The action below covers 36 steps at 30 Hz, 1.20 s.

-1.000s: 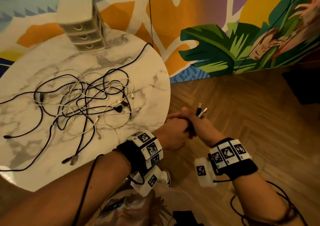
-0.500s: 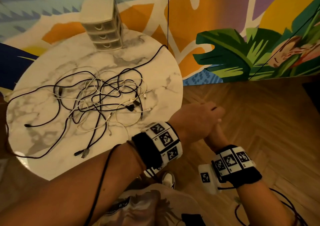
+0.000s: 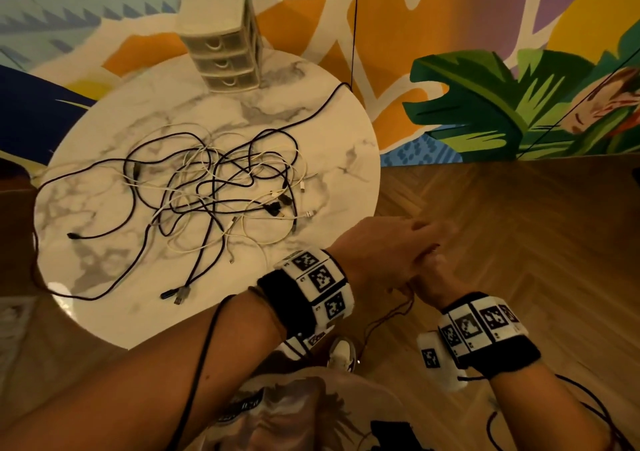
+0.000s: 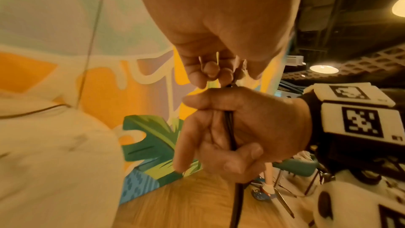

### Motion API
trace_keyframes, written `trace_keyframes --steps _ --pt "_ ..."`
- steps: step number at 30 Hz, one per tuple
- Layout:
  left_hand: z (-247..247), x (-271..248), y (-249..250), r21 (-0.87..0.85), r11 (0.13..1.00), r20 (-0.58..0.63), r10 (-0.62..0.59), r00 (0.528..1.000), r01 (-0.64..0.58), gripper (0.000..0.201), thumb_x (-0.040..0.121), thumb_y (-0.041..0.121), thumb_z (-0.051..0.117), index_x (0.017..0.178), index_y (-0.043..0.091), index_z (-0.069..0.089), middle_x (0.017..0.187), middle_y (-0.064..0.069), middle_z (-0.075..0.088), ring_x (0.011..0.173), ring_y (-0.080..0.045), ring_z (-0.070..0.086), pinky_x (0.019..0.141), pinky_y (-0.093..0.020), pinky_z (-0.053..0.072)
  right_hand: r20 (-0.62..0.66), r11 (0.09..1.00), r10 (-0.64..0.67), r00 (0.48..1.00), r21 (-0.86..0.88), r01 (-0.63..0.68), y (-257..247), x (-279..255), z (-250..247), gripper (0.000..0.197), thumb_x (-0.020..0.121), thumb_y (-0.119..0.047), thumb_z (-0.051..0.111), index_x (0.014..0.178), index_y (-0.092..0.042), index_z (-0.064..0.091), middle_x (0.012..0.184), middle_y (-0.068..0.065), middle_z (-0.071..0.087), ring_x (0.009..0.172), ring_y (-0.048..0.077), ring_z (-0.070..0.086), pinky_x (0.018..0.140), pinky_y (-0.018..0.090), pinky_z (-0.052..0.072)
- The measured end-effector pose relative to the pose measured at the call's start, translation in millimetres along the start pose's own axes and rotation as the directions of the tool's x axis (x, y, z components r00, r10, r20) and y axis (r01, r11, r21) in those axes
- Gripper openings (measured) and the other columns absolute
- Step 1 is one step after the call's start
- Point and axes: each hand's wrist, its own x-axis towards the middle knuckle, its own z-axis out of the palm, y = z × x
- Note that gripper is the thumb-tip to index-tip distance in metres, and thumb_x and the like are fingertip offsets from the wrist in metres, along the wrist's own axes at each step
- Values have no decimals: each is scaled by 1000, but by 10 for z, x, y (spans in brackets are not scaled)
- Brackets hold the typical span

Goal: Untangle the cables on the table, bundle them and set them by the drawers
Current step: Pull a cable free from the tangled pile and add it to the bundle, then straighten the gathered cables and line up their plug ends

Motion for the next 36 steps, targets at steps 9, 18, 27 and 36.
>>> trace_keyframes --steps 9,18,27,36 --pt "225 -1576 -1326 152 705 368 -691 623 693 26 94 39 45 95 16 57 106 -9 63 100 -28 58 83 -35 46 5 997 -68 998 21 68 5 221 410 24 100 -7 27 91 -1 49 78 17 64 34 18 40 37 22 33" --pt "590 -2138 -1338 316 717 366 -696 618 621 39 87 52 44 110 21 49 115 -5 58 102 -27 59 77 -35 47 4 997 -19 1000 -79 19 170 316 823 35 96 -20 31 73 -23 56 83 36 60 38 25 39 41 26 33" --pt "223 -1751 -920 372 847 241 -483 842 380 31 88 34 44 108 13 55 105 -8 63 96 -29 58 71 -34 38 173 939 -171 970 -270 213 59 143 1195 33 95 3 33 106 -17 56 72 -5 52 51 3 47 53 19 38" --pt "-431 -1561 -798 -140 918 -206 -394 896 372 8 90 24 54 91 18 58 83 12 45 78 -4 37 68 -23 33 259 969 -136 956 -166 183 -405 35 1477 38 97 1 36 68 -20 49 49 -16 53 46 -13 48 55 10 35"
